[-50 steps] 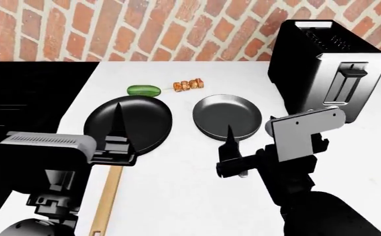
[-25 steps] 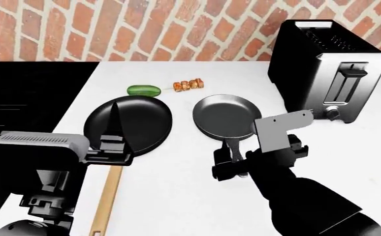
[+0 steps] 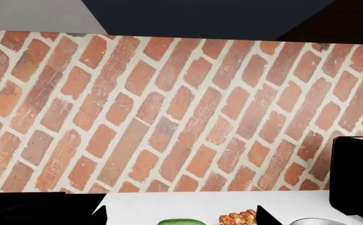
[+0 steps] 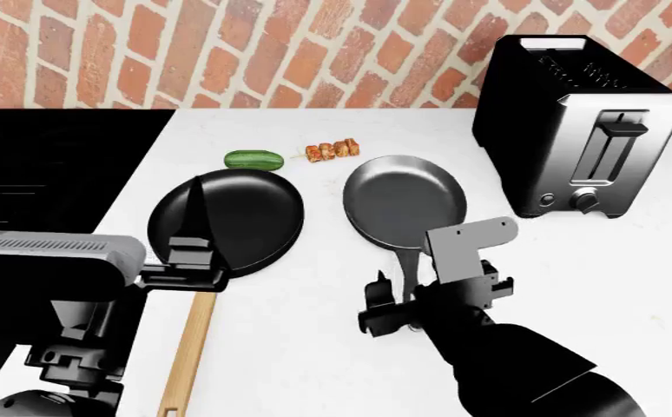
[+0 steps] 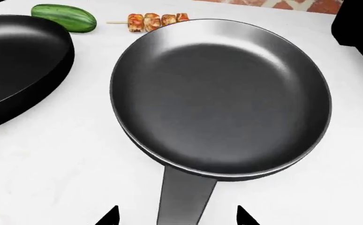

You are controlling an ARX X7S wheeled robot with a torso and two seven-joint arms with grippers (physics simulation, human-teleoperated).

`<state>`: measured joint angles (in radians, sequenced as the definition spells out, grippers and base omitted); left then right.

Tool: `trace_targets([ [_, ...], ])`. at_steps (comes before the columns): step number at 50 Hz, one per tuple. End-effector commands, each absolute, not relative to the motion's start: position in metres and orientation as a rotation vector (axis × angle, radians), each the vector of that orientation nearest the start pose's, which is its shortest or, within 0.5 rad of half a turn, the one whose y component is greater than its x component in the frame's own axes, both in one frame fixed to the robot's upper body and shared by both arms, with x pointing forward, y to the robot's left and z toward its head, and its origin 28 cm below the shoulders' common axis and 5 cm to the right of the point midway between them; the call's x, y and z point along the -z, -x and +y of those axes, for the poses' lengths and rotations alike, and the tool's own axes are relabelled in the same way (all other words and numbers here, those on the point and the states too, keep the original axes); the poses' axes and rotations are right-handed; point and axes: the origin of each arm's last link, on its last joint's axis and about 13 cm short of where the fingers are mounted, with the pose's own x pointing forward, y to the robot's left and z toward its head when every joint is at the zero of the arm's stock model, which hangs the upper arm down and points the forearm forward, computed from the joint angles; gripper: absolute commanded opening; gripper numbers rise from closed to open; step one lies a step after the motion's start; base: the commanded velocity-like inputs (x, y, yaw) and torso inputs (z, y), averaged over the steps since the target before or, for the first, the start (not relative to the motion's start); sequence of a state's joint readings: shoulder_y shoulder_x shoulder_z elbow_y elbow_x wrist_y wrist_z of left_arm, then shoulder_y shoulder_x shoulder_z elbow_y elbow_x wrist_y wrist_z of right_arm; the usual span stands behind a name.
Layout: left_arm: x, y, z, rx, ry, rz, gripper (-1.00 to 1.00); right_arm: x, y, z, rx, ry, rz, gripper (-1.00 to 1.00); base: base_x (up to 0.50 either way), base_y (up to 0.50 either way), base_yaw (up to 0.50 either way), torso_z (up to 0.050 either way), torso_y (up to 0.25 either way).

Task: Place both pans onto different burners. Then place the pickle and the skewer on different pans.

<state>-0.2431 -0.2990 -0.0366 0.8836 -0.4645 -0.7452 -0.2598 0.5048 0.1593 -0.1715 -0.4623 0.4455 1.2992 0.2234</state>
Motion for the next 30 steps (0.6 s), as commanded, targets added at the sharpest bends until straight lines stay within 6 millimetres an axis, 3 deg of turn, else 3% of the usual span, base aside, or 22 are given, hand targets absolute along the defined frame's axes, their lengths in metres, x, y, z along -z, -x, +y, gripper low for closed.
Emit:
trace_targets([
  [1,-0.189,-0.194,0.226,0.061,0.029,-0.338,1.0,-0.129,-0.254,-0.08,-0.178,0.084,0.433,-1.0,0.0,0.0,0.0,0.0,0.0],
  [16,-0.189,-0.193,0.226,0.063,0.032,-0.339,1.0,-0.138,-0.25,-0.082,-0.166,0.077,0.403,-1.0,0.0,0.0,0.0,0.0,0.0],
  [30,-0.19,-0.193,0.226,0.06,0.033,-0.343,1.0,-0.167,-0.241,-0.095,-0.069,0.037,0.298,-1.0,0.0,0.0,0.0,0.0,0.0],
])
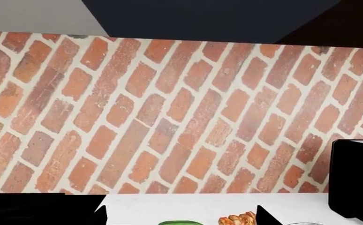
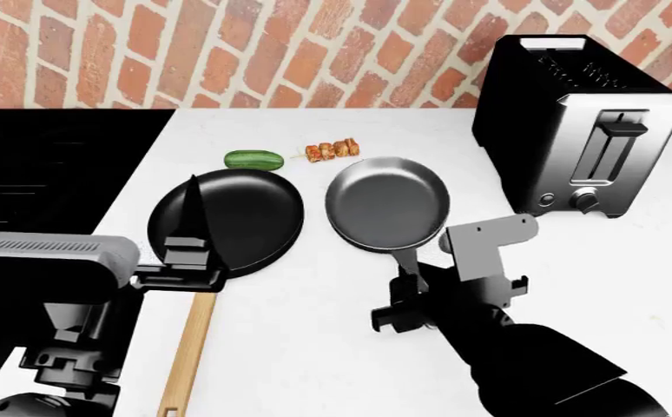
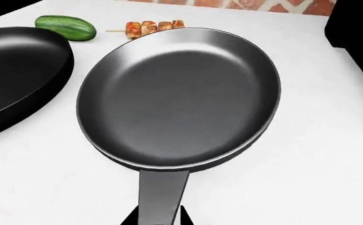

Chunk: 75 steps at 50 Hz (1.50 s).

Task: Place both pans onto different burners. Then place the pickle and the skewer on different pans.

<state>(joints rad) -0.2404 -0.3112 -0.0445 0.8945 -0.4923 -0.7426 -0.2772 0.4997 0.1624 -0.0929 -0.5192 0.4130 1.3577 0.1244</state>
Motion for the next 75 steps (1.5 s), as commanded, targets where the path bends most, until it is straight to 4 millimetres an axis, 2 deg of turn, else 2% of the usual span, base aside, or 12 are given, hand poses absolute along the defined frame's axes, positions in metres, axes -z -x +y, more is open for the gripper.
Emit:
trace_targets([
  [1,-0.19,-0.193,0.226,0.059,0.033,-0.343,1.0,-0.168,-0.24,-0.095,-0.066,0.036,0.294,-1.0,0.0,0.0,0.0,0.0,0.0],
  [19,-0.192,-0.191,0.227,0.066,0.048,-0.332,1.0,-0.176,-0.232,-0.102,-0.009,0.01,0.234,-1.0,0.0,0.0,0.0,0.0,0.001],
  [29,-0.212,-0.151,0.224,0.188,0.114,-0.173,1.0,-0.189,-0.208,-0.098,-0.023,0.038,0.143,-1.0,0.0,0.0,0.0,0.0,0.002],
  [36,-0.217,-0.14,0.223,0.186,0.042,-0.1,1.0,-0.196,-0.199,-0.098,-0.028,0.054,0.11,-1.0,0.0,0.0,0.0,0.0,0.001],
  [39,-0.21,-0.136,0.222,0.193,0.008,-0.02,1.0,-0.198,-0.195,-0.099,-0.024,0.058,0.098,-1.0,0.0,0.0,0.0,0.0,0.004],
  [47,-0.198,-0.137,0.224,0.202,-0.058,0.103,1.0,-0.2,-0.189,-0.098,-0.026,0.068,0.083,-1.0,0.0,0.0,0.0,0.002,0.001],
  [60,-0.186,-0.143,0.225,0.19,-0.064,0.154,1.0,-0.207,-0.181,-0.1,-0.006,0.072,0.056,-1.0,0.0,0.0,0.0,0.0,0.002],
  [75,-0.175,-0.153,0.222,0.212,-0.068,0.236,1.0,-0.206,-0.182,-0.102,-0.001,0.067,0.059,-1.0,0.0,0.0,0.0,0.001,0.002],
])
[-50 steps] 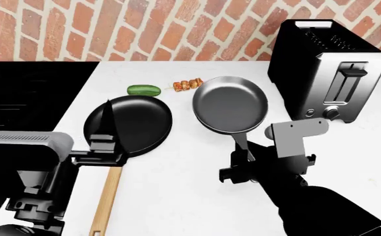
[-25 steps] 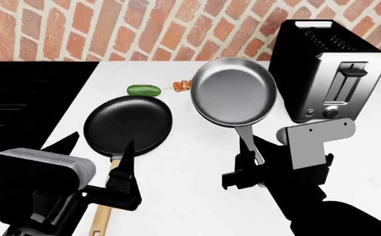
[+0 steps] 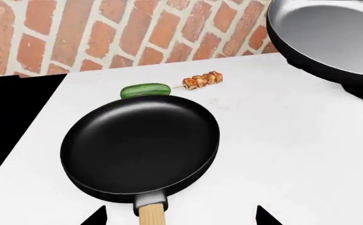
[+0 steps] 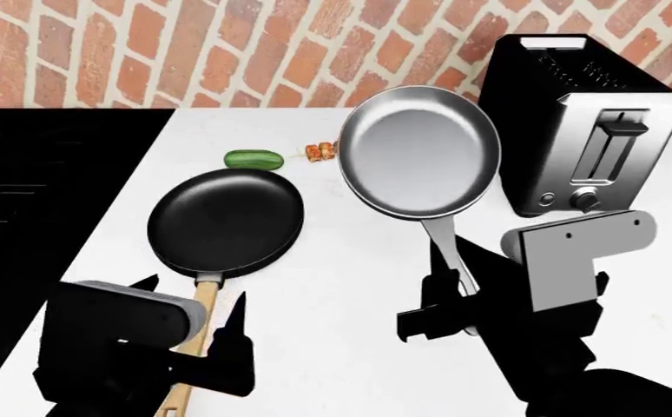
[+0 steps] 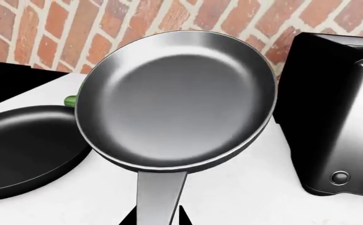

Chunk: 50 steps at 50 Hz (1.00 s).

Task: Place both pans onto different burners. Then place the pickle and the skewer on different pans.

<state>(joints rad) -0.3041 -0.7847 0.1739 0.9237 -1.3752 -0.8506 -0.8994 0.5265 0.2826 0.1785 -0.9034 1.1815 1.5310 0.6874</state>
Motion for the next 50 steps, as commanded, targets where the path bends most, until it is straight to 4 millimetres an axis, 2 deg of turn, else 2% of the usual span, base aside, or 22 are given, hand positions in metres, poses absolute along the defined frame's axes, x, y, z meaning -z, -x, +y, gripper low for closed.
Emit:
trace_targets([
  [1,-0.174,-0.154,0.222,0.211,-0.071,0.24,1.0,-0.206,-0.182,-0.102,-0.001,0.066,0.059,-1.0,0.0,0.0,0.0,0.0,0.0],
  [23,-0.145,-0.168,0.225,0.152,-0.095,0.353,1.0,-0.208,-0.179,-0.101,0.004,0.063,0.052,-1.0,0.0,0.0,0.0,0.0,0.002],
  [44,-0.125,-0.168,0.227,0.121,-0.135,0.417,1.0,-0.207,-0.176,-0.1,0.001,0.06,0.049,-1.0,0.0,0.0,0.0,0.0,0.001],
  [45,-0.124,-0.168,0.227,0.112,-0.139,0.415,-1.0,-0.207,-0.176,-0.1,0.001,0.06,0.049,-1.0,0.0,0.0,0.0,0.0,0.0],
  [50,-0.126,-0.166,0.228,0.088,-0.175,0.343,-1.0,-0.207,-0.176,-0.099,-0.001,0.061,0.048,-1.0,0.01,0.0,0.0,0.0,0.0],
])
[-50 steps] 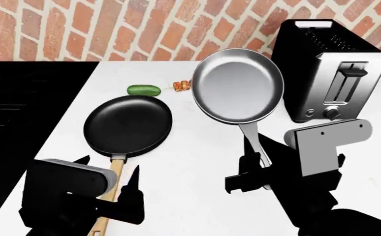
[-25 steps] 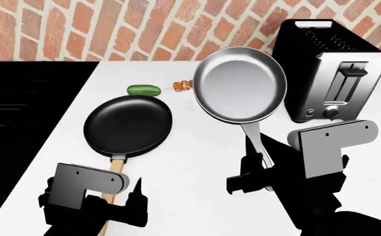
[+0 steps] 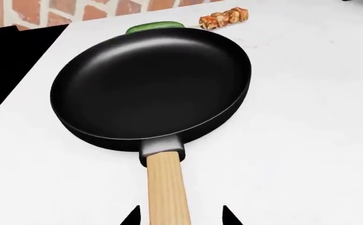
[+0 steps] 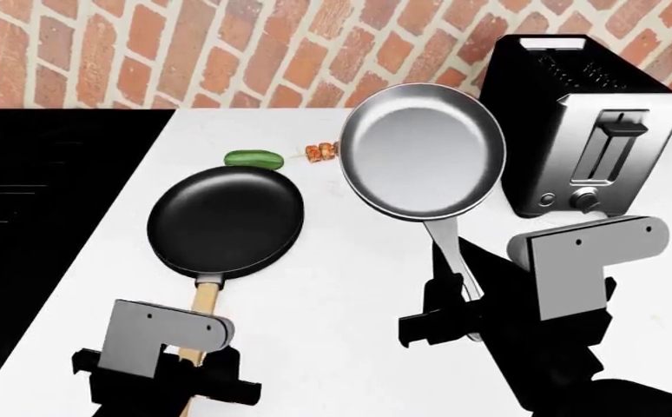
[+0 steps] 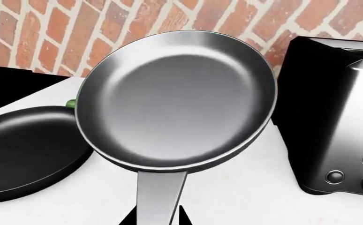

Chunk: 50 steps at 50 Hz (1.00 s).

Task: Place both pans onto different burners. Then place the pickle and the skewer on different pans.

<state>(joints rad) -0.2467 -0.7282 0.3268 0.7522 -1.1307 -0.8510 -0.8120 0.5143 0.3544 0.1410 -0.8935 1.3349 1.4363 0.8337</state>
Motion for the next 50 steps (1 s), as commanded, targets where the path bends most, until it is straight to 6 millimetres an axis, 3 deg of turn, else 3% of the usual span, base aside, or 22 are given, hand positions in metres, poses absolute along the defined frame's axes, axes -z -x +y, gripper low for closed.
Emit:
trace_targets([
  [1,-0.127,-0.165,0.228,0.086,-0.178,0.327,-1.0,-0.207,-0.176,-0.099,-0.001,0.061,0.048,-1.0,0.0,0.0,0.0,0.0,0.0],
  [25,-0.148,-0.171,0.228,0.005,-0.14,0.114,-1.0,-0.211,-0.171,-0.104,0.028,0.045,0.024,-1.0,0.0,0.0,0.0,0.0,0.002],
  [43,-0.179,-0.164,0.229,-0.015,-0.074,-0.004,-1.0,-0.196,-0.163,-0.106,0.017,0.058,-0.03,-1.0,0.0,0.0,0.0,0.001,0.004],
  [50,-0.184,-0.172,0.229,-0.017,-0.064,-0.018,-1.0,-0.19,-0.161,-0.104,0.011,0.065,-0.018,-1.0,-0.32,0.06,0.0,0.001,0.003],
])
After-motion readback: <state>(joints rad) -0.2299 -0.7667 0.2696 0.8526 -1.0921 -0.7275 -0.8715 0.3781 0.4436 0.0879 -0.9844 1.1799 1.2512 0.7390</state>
